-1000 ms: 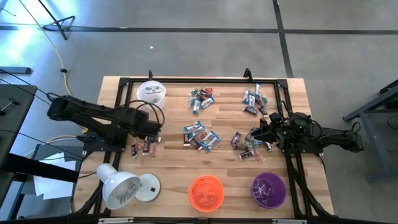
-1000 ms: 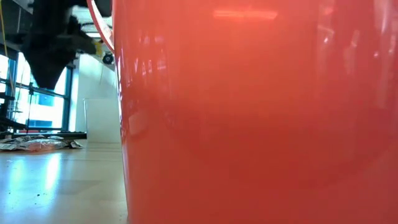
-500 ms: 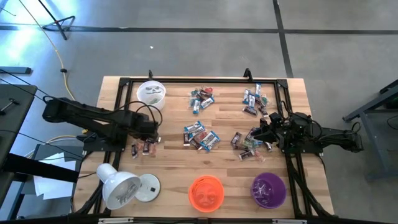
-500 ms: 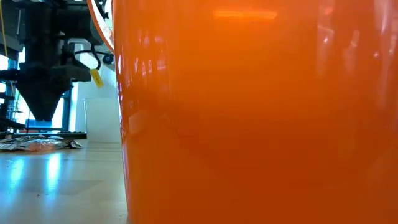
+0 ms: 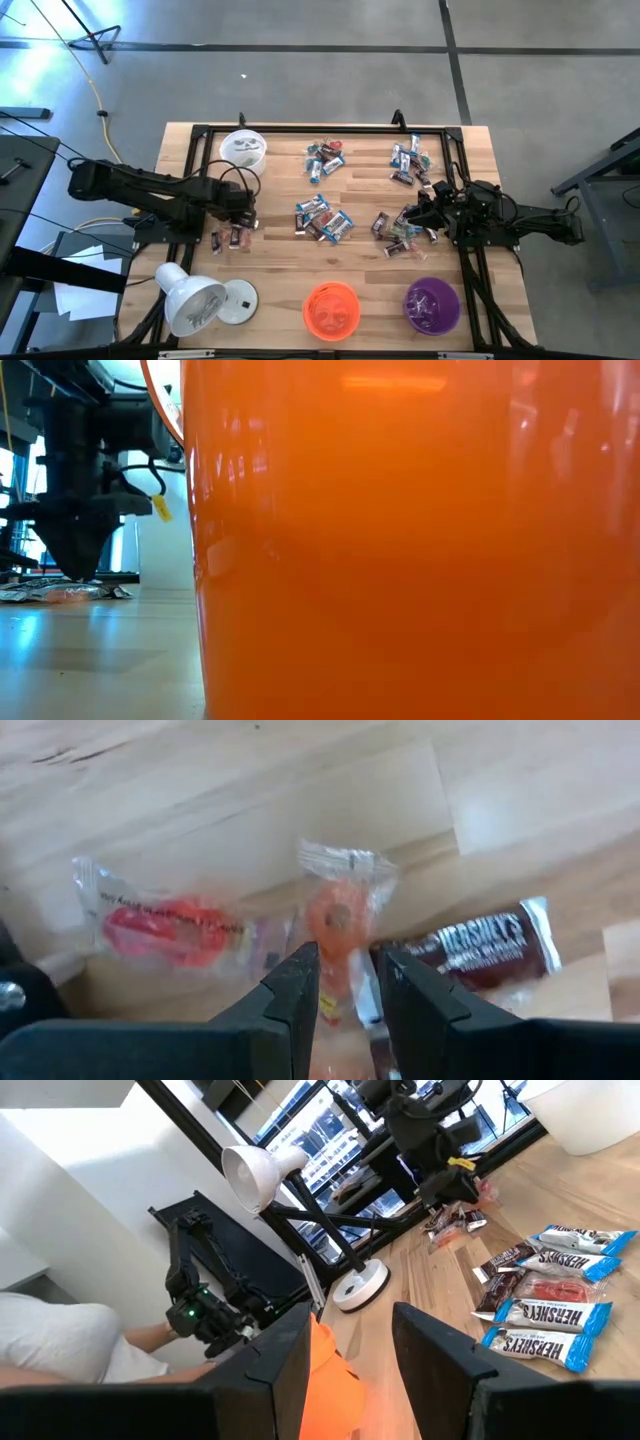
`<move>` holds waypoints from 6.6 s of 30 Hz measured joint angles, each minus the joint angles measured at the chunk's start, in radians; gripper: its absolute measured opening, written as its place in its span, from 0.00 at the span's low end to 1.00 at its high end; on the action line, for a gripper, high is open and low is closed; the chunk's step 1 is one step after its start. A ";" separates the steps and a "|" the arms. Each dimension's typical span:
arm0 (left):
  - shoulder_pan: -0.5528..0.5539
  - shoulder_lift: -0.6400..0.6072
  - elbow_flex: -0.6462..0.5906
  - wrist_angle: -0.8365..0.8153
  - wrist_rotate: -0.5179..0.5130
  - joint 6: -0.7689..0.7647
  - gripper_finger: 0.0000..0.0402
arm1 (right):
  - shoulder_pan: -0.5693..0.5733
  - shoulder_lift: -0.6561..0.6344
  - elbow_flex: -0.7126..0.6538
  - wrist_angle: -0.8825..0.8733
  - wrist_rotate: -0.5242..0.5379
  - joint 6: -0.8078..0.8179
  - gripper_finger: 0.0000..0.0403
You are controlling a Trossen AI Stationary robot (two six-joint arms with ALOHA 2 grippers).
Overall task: Organize candy in baskets
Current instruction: Put the orange gummy into the white bucket, then put the red gummy into the white bucket
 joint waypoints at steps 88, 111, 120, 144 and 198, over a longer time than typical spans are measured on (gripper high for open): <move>0.546 0.058 0.689 -0.293 -0.269 0.833 0.01 | 0.000 0.000 0.000 0.000 0.000 0.000 0.34; 0.673 0.198 0.689 -0.287 -0.075 0.660 0.19 | 0.000 0.000 0.000 0.000 0.000 0.000 0.34; 0.629 0.169 0.689 -0.495 0.038 0.703 0.19 | 0.000 0.000 0.000 0.000 0.000 0.000 0.34; 0.053 -0.136 0.465 -0.554 0.076 0.105 0.19 | 0.000 0.000 0.000 0.000 0.000 0.000 0.34; -0.062 0.114 0.286 -0.610 -0.024 0.982 0.33 | 0.000 0.000 0.000 0.000 0.000 0.000 0.34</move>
